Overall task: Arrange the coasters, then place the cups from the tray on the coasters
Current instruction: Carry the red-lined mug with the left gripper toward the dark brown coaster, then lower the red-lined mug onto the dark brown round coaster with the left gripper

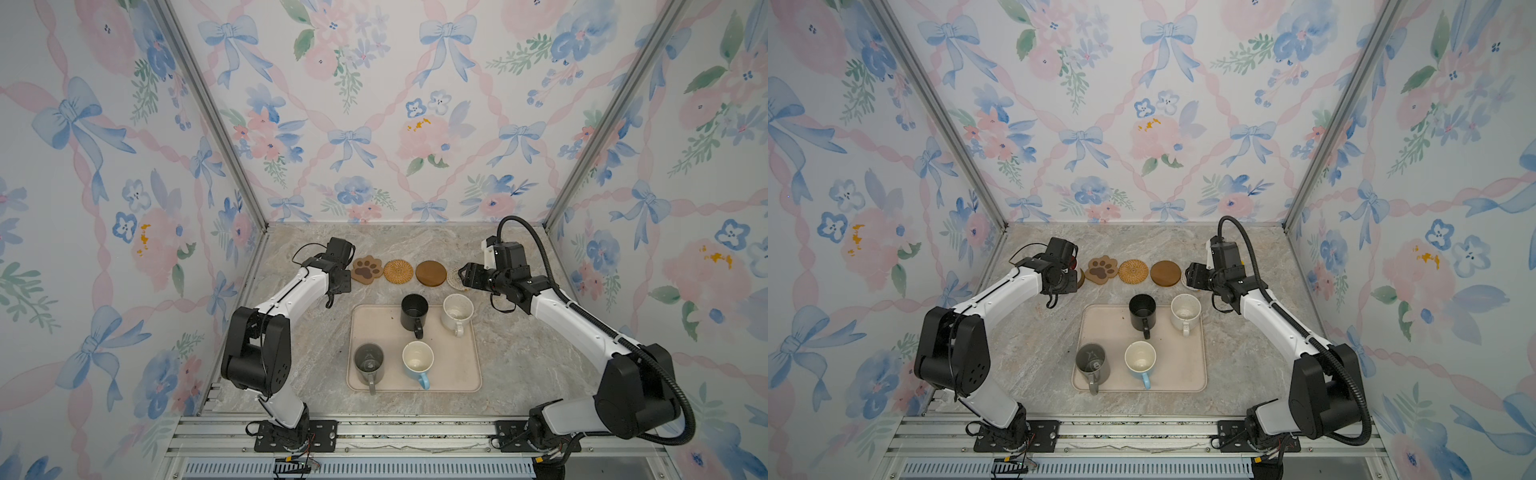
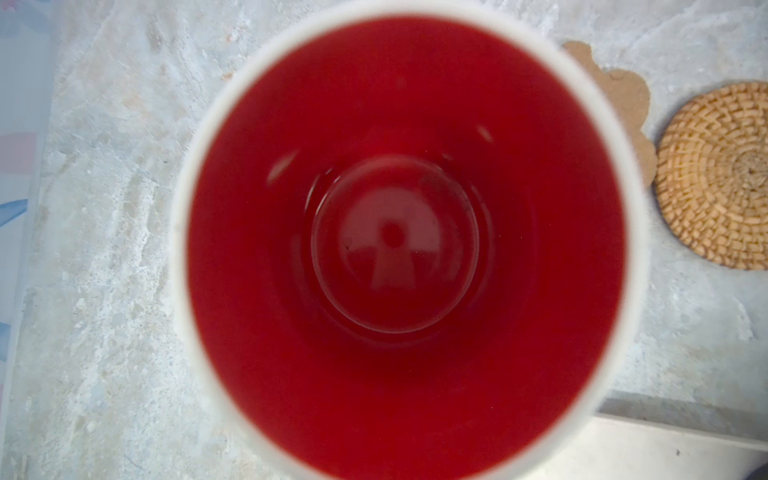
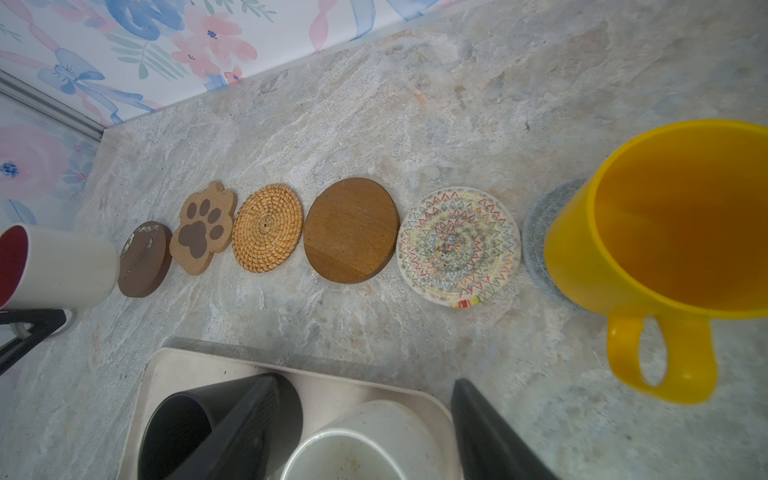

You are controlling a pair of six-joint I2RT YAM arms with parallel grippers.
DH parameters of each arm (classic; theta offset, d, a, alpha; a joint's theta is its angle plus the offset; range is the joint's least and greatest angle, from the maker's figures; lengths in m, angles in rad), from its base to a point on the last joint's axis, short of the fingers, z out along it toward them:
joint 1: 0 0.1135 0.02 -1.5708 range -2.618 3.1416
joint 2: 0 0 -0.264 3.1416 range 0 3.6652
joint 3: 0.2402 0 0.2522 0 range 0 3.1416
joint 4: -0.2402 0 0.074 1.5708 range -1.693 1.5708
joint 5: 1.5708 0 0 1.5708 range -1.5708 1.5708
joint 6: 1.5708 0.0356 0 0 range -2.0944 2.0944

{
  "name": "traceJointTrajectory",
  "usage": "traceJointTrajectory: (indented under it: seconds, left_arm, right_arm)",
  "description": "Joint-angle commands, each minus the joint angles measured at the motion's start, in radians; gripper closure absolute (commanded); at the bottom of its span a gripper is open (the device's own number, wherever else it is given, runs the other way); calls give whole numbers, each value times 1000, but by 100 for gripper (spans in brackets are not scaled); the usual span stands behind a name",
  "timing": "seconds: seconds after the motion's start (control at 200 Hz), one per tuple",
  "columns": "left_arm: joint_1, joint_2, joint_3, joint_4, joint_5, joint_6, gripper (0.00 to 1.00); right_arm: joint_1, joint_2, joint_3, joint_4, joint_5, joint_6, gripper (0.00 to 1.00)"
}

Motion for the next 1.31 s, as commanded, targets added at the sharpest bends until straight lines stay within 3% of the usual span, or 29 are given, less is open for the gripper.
traceJointTrajectory:
  seconds: [0.0, 0.435, 1.3]
  left_arm:
    - [14, 22, 59, 71, 16, 25, 100]
    - [63, 128, 107, 78, 52, 22, 100]
    - [89, 172, 98, 104, 76, 12, 100]
  right_arm:
    - [-13, -4, -7, -22, 2, -11, 31]
    - [-18, -2, -4, -30, -5, -18, 31]
    - [-19, 20, 3, -38, -8, -22, 31]
